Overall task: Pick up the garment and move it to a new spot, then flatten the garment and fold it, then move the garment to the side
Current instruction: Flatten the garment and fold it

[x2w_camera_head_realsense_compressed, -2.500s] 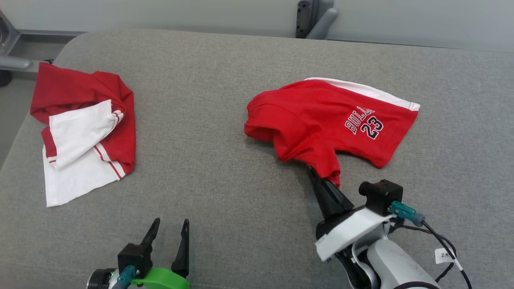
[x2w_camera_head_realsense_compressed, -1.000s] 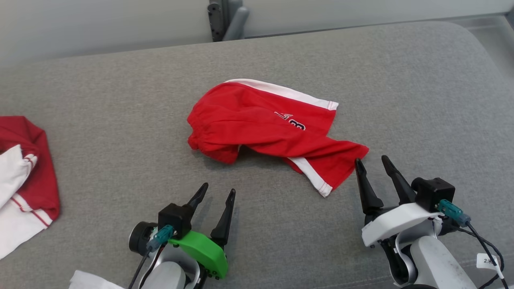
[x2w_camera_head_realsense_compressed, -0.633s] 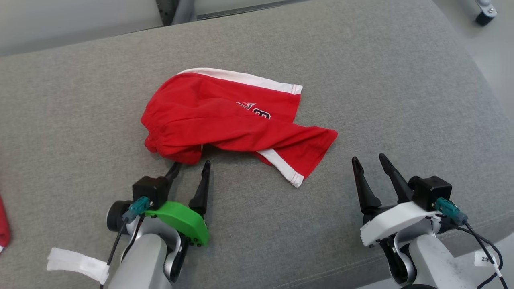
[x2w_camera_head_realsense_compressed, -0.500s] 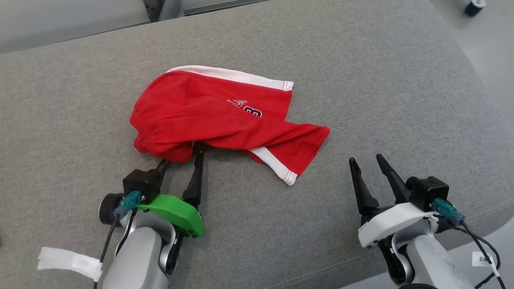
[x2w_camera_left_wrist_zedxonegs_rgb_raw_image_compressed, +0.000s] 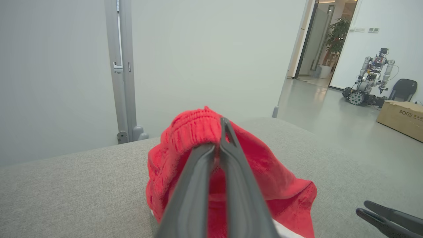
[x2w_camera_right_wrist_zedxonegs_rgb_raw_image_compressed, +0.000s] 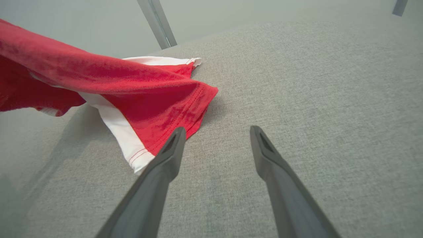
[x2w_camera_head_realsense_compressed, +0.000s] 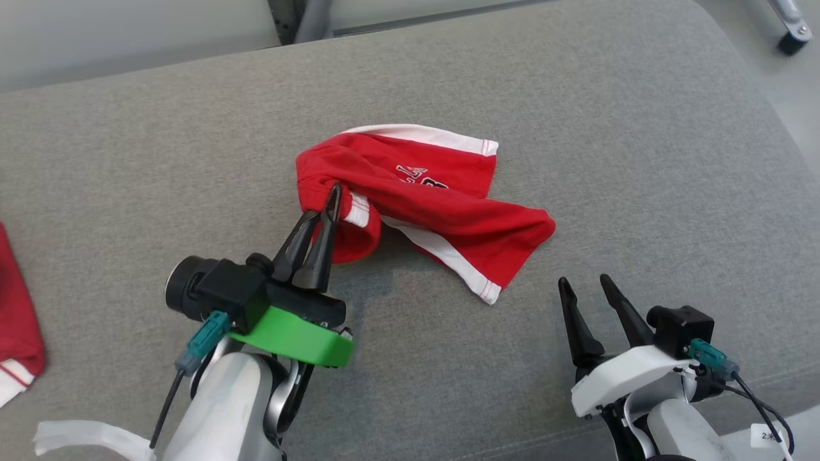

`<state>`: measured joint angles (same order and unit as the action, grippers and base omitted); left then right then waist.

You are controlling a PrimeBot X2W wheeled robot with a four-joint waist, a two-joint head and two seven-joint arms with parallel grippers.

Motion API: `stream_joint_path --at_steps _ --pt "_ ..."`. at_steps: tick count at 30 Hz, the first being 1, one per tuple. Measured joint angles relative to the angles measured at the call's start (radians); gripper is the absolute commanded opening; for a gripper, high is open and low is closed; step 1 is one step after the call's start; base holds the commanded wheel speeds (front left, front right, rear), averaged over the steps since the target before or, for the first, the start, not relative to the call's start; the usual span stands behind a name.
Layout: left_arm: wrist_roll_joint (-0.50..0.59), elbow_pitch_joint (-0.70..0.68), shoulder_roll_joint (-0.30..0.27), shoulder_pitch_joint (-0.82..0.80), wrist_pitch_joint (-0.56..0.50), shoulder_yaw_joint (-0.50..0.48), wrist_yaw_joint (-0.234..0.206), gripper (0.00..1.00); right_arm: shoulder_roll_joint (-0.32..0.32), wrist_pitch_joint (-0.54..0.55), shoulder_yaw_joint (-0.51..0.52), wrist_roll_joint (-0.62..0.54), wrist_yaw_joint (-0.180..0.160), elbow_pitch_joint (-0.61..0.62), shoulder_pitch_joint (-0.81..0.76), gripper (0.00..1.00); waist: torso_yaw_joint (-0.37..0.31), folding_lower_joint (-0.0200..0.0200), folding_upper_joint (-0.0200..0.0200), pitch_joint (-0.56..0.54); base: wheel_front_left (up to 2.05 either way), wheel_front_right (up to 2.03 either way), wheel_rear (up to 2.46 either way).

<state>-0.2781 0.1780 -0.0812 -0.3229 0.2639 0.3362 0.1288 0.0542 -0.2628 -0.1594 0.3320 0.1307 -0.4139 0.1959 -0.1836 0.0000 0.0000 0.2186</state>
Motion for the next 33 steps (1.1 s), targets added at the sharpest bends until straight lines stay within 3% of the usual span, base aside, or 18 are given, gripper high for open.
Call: stream_joint_path --at_steps 5,8,14,22,23,24,28,33 --pt "-0.014 -0.066 -0.051 -0.015 0.0 0.089 0.0 0.0 -0.003 0.0 0.013 0.023 0.0 -0.021 -0.032 1.0 0.068 0.0 0.0 -0.04 0.0 0.0 0.0" --pt "-0.054 -0.026 -0.084 -0.046 0.001 0.147 0.0 0.0 -0.003 0.0 0.007 0.045 0.0 -0.029 -0.038 1.0 0.112 0.0 0.0 -0.061 0.0 0.0 0.0" --pt "-0.189 0.193 -0.184 -0.138 -0.001 0.264 0.0 0.0 -0.005 0.0 -0.025 0.083 0.0 -0.033 -0.033 1.0 0.174 0.0 0.0 -0.086 0.0 0.0 0.0" --pt "-0.284 0.523 -0.302 -0.281 -0.034 0.275 0.0 0.0 -0.005 0.0 -0.015 0.08 0.0 -0.027 -0.005 1.0 0.144 0.0 0.0 -0.06 0.0 0.0 0.0" --pt "-0.284 0.571 -0.305 -0.291 -0.045 0.273 -0.003 0.24 -0.004 0.0 -0.014 0.077 0.0 -0.027 -0.002 1.0 0.137 0.0 0.0 -0.053 0.0 0.0 0.0" --pt "-0.284 0.617 -0.307 -0.298 -0.051 0.275 -0.006 1.0 -0.005 0.0 -0.012 0.073 0.0 -0.027 0.001 1.0 0.128 0.0 -0.0001 -0.045 0.0 0.0 0.0" --pt "-0.288 0.747 -0.277 -0.311 -0.022 0.251 -0.041 1.0 -0.004 0.0 -0.006 0.062 0.0 -0.021 0.016 1.0 0.081 0.0 0.0 -0.009 0.0 0.0 0.0" --pt "-0.303 0.796 -0.219 -0.288 -0.002 0.198 -0.064 1.0 -0.003 0.0 -0.005 0.053 0.0 -0.01 0.014 1.0 0.029 0.0 0.0 0.014 0.0 0.0 0.0"
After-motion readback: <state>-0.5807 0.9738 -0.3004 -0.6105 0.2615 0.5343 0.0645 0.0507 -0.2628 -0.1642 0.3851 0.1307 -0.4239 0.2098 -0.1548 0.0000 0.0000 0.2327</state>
